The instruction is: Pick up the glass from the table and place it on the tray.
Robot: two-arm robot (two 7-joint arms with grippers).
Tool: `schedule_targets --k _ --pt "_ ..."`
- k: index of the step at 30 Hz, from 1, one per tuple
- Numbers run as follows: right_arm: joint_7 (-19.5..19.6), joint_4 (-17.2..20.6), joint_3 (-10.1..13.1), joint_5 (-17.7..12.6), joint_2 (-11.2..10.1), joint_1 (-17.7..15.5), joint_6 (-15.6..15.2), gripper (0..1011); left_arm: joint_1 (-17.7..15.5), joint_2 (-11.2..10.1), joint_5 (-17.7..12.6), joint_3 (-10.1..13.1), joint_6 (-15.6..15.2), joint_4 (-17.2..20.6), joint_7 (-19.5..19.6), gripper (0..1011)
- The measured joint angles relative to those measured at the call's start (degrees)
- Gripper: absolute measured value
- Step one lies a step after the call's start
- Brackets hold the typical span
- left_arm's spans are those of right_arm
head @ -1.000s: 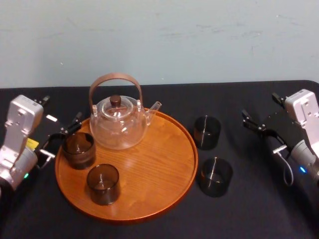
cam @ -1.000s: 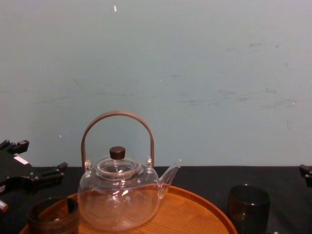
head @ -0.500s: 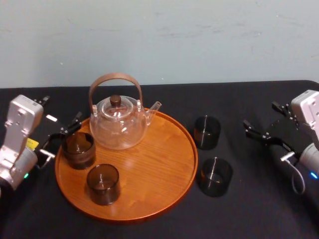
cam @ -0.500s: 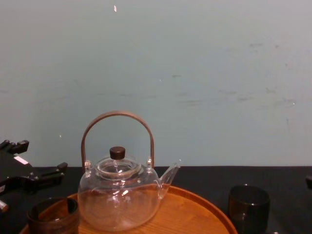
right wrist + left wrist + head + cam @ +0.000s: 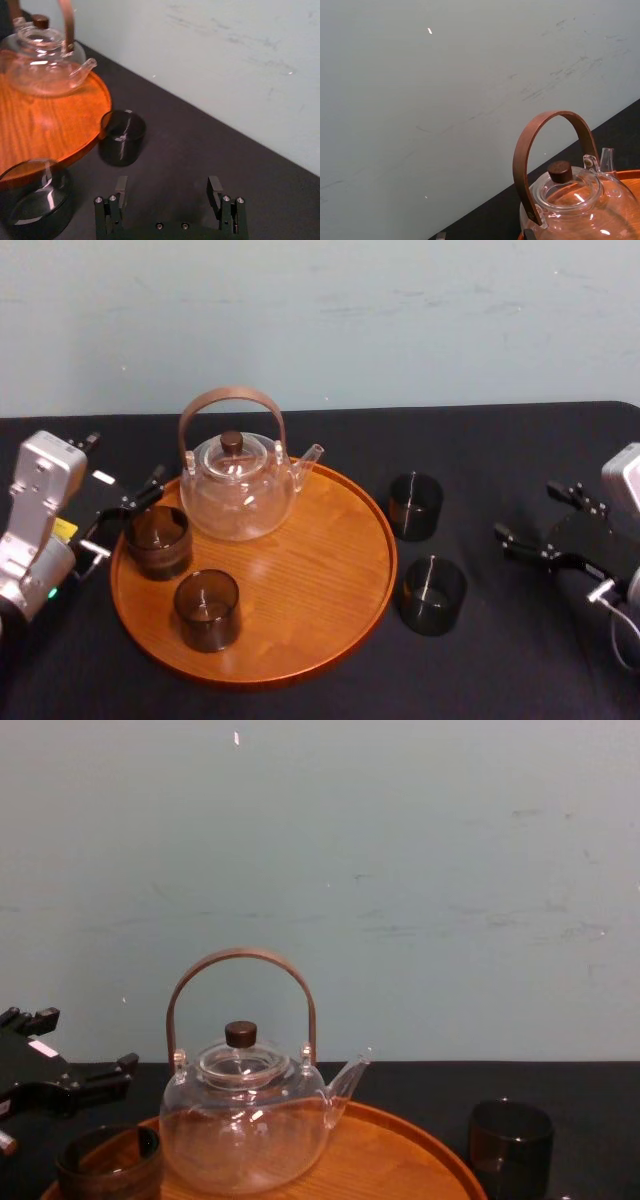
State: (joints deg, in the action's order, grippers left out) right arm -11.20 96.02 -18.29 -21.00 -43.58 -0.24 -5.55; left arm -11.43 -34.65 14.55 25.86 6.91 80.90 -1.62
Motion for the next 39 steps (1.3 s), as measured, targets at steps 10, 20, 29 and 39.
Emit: schedule_targets --k 10,20,29,39 --pt "-4.78 1.81 0.65 -0.19 -2.27 -2.61 -1.79 1002 0.0 0.0 0.0 0.0 0.0 0.0 0.0 1001" --pt "-9.12 2.8 0.22 0.62 -2.73 -3.2 -2.75 1002 0.0 0.0 0.0 0.0 0.0 0.0 0.0 1001" --pt "-12.79 3.57 -0.8 1.62 -1.93 -2.91 -3.04 1002 0.0 0.0 0.0 0.0 0.0 0.0 0.0 1001" --pt "-15.37 4.39 -1.35 2.5 -0.48 -2.85 -3.32 1002 0.0 0.0 0.0 0.0 0.0 0.0 0.0 1001"
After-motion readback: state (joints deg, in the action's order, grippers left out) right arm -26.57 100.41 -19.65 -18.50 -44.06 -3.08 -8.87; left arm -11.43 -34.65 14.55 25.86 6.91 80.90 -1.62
